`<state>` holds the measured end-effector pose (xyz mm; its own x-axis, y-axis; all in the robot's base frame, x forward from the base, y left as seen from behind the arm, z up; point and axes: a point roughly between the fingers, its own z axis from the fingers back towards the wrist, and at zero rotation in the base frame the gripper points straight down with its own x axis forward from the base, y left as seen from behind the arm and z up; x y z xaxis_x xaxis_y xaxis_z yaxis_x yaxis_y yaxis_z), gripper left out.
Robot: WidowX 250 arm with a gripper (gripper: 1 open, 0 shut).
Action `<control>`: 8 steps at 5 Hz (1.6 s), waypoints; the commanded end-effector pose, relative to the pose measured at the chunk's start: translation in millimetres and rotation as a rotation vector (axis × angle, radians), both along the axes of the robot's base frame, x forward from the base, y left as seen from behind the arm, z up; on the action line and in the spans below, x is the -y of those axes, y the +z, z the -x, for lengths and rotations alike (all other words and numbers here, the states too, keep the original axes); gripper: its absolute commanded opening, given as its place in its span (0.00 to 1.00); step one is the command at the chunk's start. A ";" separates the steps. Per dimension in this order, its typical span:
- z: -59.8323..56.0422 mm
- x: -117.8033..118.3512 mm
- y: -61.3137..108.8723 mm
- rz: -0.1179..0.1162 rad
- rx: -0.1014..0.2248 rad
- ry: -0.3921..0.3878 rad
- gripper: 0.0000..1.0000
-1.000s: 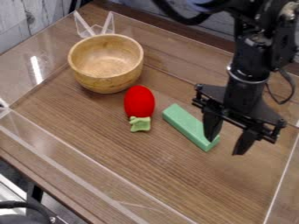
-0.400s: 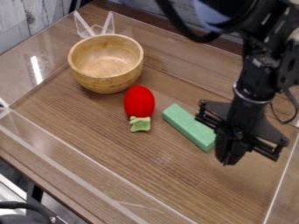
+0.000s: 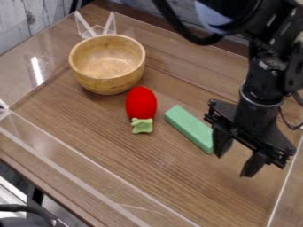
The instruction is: Move the red fruit to the right side of the table
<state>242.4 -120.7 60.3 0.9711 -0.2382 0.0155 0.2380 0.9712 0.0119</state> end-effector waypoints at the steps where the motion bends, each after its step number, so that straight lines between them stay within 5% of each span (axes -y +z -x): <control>1: -10.5 12.0 5.0 0.015 0.036 -0.027 0.00; 2: -12.4 20.2 3.6 0.009 0.030 -0.043 1.00; 3: -15.3 15.2 2.2 0.009 0.023 -0.018 1.00; 4: -20.0 8.1 2.0 0.006 0.023 0.002 0.00; 5: -27.1 9.2 2.6 -0.002 0.029 0.002 1.00; 8: -31.6 -5.1 11.3 -0.007 0.043 0.033 1.00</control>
